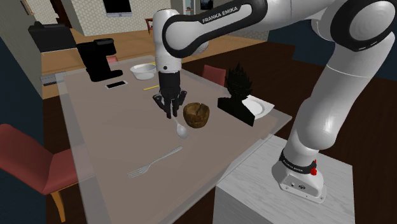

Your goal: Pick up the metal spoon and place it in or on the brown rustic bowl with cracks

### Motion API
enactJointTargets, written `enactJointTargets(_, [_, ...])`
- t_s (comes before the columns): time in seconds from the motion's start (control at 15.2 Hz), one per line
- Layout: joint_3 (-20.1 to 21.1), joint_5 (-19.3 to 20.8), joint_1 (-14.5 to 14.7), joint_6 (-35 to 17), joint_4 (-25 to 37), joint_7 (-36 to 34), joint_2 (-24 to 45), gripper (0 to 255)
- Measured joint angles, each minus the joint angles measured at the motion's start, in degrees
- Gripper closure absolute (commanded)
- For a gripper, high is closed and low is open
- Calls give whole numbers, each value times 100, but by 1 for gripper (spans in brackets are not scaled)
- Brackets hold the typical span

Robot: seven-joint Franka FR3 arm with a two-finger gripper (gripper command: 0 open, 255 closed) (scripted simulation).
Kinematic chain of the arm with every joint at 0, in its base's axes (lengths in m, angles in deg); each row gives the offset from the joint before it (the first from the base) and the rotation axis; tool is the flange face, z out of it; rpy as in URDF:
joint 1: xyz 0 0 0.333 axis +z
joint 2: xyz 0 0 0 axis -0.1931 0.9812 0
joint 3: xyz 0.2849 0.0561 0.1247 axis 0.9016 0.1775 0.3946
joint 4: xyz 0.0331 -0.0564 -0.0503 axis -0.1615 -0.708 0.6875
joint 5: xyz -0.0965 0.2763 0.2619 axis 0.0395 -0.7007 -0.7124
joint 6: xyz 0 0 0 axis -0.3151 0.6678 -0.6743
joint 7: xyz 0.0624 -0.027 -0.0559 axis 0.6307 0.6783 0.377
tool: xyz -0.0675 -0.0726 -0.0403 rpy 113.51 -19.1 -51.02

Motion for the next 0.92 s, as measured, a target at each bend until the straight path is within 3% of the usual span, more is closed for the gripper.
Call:
enactJointTargets(0.2, [-46, 0, -35, 182, 109, 40, -62, 255])
enactJointTargets(0.92, [-902, 147, -703, 693, 44, 1440, -331, 255])
